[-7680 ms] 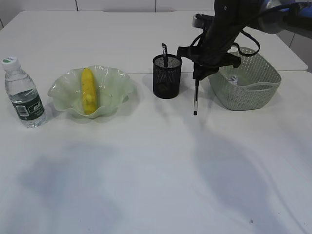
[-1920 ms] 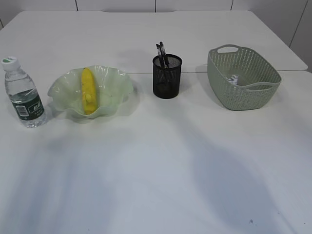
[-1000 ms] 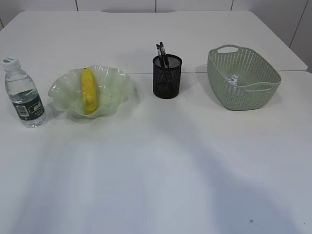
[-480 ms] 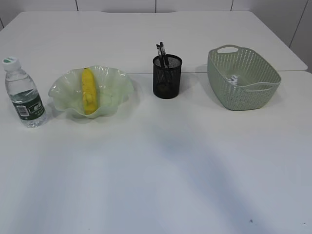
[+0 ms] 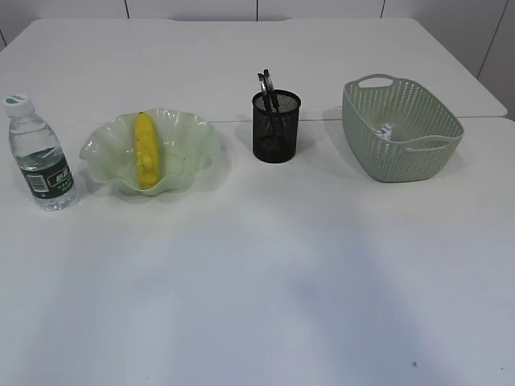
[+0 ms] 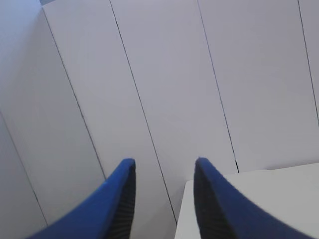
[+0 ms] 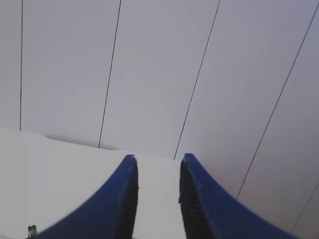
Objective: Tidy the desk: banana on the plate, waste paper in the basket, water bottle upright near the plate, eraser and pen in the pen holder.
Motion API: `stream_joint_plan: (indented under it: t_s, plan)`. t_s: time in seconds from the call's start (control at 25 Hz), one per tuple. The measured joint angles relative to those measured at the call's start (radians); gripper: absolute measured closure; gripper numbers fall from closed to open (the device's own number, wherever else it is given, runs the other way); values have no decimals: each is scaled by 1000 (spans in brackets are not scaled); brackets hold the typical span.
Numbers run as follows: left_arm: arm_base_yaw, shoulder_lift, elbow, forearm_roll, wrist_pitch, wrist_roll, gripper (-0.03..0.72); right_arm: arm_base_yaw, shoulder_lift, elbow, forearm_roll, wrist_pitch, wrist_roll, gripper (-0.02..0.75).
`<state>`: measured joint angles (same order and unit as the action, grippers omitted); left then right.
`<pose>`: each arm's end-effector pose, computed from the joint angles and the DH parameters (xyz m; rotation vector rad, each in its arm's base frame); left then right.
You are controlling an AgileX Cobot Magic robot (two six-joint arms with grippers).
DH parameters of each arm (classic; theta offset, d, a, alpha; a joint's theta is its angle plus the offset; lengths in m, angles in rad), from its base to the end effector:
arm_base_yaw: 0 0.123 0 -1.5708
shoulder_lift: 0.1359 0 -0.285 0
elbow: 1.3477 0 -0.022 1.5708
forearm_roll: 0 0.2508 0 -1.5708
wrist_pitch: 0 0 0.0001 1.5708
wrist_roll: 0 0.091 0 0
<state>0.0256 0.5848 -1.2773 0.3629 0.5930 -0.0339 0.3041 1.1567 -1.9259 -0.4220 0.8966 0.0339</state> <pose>0.0354 0.0190 0.5222 -0.0018 1.3680 0.3844 0.1572 0.0188 0.6013 -0.1693 1.5605 -0.2040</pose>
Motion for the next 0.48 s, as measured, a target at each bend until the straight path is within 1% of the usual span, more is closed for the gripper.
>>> stream_joint_plan:
  t_s: [0.12, 0.28, 0.36, 0.48]
  plan:
    - [0, -11, 0, -8, 2, 0, 414, 0, -57, 54, 0, 28, 0, 512]
    - [0, -15, -12, -72, 4, 0, 407, 0, -113, 71, 0, 51, 0, 460]
    - [0, -15, -21, -87, 12, 0, 381, 0, -138, 71, 0, 60, 0, 432]
    - [0, -15, -50, -94, 42, 2, 295, 1, -175, 71, -11, 91, 0, 411]
